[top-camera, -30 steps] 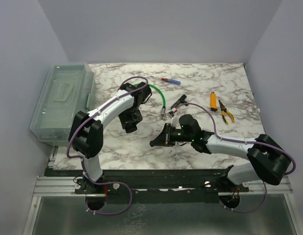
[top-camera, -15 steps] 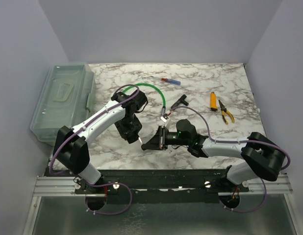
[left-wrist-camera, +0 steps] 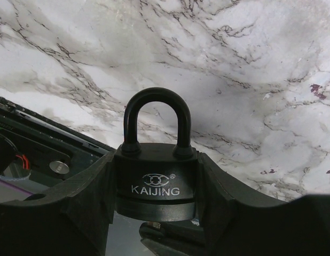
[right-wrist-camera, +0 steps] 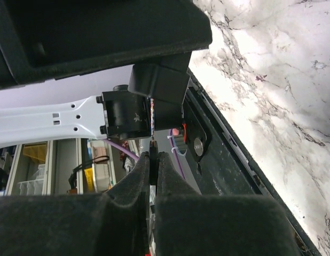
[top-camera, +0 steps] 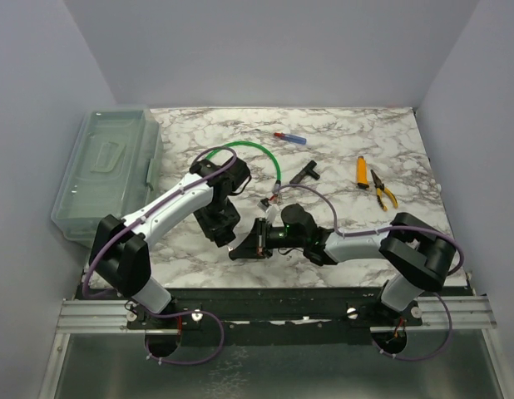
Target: Unlock with the key
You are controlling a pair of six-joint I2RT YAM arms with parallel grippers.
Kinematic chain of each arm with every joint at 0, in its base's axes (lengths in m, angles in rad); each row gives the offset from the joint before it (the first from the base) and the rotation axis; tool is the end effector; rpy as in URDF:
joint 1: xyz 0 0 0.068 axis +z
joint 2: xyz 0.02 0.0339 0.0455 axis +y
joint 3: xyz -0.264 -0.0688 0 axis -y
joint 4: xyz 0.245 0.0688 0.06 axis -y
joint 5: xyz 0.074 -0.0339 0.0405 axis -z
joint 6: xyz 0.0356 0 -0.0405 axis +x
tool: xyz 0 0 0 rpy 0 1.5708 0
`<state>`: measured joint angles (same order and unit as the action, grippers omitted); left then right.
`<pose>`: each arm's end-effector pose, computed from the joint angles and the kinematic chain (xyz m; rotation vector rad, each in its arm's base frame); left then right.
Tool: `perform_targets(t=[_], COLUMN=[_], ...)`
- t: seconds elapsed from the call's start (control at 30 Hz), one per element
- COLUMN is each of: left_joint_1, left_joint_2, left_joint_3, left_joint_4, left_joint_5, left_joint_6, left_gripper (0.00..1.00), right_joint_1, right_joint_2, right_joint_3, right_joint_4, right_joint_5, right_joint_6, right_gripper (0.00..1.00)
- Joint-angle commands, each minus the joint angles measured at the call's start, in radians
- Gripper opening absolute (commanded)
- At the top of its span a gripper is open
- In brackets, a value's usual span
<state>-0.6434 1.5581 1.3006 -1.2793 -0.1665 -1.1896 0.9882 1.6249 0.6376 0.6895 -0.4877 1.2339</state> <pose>0.2216 -0.1588 0.2641 -0.8097 2.8750 0.1114 0.1622 0.2765 0.1748 -0.1398 2.3665 1.8017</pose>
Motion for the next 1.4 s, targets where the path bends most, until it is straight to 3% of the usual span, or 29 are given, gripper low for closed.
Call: perform_targets(t=[0.0,0.53,1.37], left_joint_1=[-0.005,-0.007,-0.009], left_joint_2=[-0.060,-0.108,-0.164], left_joint_3=[-0.029,-0.064,-0.124], left_joint_4=[-0.017,-0.007,0.100], left_joint_5=[-0.022,-0.044,-0.033], left_joint_6=[-0.006,-0.003,-0.013], left_gripper=[0.00,0.00,0.00], right_joint_1=[0.006,0.004,0.006], right_joint_2=[0.033,0.022,0.102], right_joint_3=[0.039,0.024,0.065], right_joint_4=[0.027,-0.015,0.133], right_joint_5=[0.005,0.041,-0.034], right_joint_6=[-0.006,-0.028,0.037], right_gripper=[0.00,0.00,0.00])
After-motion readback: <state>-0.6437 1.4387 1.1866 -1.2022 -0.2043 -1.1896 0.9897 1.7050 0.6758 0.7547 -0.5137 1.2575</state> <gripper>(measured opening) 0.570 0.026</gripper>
